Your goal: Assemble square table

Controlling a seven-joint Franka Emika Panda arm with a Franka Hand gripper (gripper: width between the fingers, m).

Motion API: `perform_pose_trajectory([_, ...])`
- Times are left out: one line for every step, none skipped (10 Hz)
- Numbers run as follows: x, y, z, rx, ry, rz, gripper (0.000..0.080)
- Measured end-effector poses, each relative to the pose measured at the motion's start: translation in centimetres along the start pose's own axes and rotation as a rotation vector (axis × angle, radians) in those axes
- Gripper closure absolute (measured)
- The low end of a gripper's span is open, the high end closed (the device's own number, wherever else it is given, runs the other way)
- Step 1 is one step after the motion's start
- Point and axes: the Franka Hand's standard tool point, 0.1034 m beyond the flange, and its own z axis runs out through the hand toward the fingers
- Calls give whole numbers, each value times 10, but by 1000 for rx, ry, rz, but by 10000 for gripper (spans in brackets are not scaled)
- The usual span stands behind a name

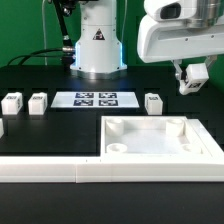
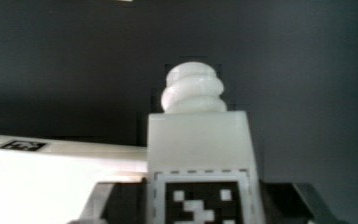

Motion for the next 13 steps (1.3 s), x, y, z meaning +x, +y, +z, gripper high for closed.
perform_pose_trajectory([7, 5, 0, 3, 60, -7, 512])
perform_pose_trajectory([19, 12, -10, 5, 121, -6, 512])
perform_pose_trajectory([30, 17, -22, 8, 178, 4, 512])
perform_pose_trajectory([38, 19, -26, 13, 223, 15, 512])
perform_pose_trajectory([41, 18, -25, 11, 320, 9, 512])
perform_pose_trajectory([36, 19, -20, 7, 355, 6, 512])
perform_pose_trajectory([42, 19, -24, 7, 449, 4, 512])
perform_pose_trajectory([43, 22, -23, 2, 531, -5, 512])
perform_pose_trajectory([49, 33, -22, -17, 587, -42, 512])
perform_pose_trajectory([57, 41, -23, -22, 569, -43, 512])
perform_pose_trajectory([72, 47, -32, -29, 592, -56, 512])
perform_pose_trajectory([82, 51, -32, -33, 603, -66, 512])
perform_pose_trajectory([91, 54, -33, -37, 609, -73, 512])
